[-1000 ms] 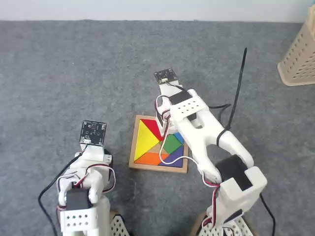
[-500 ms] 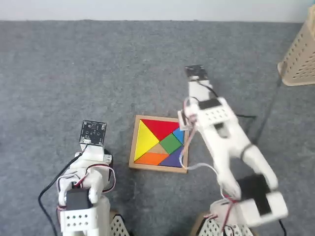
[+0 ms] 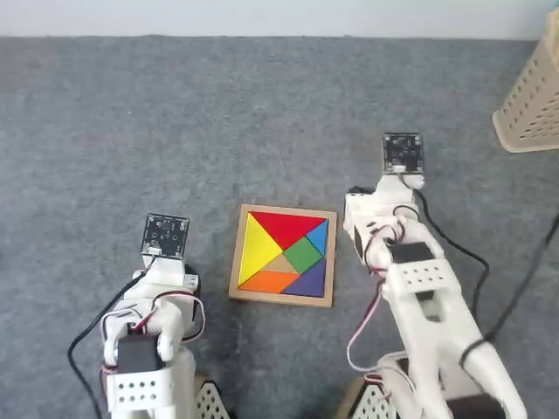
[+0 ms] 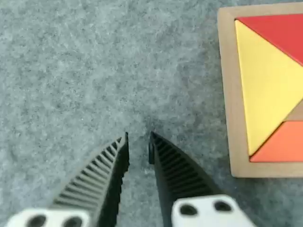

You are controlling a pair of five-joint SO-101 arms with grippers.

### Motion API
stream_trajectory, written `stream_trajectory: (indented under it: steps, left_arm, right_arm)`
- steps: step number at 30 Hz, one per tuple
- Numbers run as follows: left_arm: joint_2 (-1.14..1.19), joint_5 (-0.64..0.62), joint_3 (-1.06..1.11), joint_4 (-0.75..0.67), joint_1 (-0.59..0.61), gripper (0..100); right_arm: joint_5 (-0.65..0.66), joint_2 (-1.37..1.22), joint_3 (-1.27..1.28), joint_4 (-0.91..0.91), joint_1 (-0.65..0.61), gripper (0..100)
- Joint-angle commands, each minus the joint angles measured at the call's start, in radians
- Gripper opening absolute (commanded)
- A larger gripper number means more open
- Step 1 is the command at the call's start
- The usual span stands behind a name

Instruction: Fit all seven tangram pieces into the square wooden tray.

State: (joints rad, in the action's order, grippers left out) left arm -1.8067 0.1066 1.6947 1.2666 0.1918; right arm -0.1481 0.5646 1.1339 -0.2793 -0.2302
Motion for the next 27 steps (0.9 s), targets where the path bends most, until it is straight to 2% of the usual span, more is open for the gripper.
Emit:
stream_trajectory:
  steps: [1, 7, 19, 22, 27]
  left_arm:
    - [-0.021, -0.008, -0.008, 0.000, -0.002, 7]
    - [-0.021, -0.008, -0.008, 0.000, -0.002, 7]
    - [-0.021, -0.008, -0.008, 0.000, -0.002, 7]
    - [-0.021, -0.008, -0.008, 0.000, -0.002, 7]
    - [-0.021, -0.008, -0.008, 0.000, -0.002, 7]
  right_arm:
    - [0.011, 0.093, 0.015, 0.062, 0.012, 0.6]
    - [0.011, 0.223, 0.092, 0.058, 0.012, 0.6]
    - [0.014, 0.684, 0.377, 0.053, 0.012, 0.6]
    - [0.060, 0.777, 0.417, -0.030, 0.012, 0.6]
    - [0.196, 0.935, 0.431, -0.278, 0.012, 0.6]
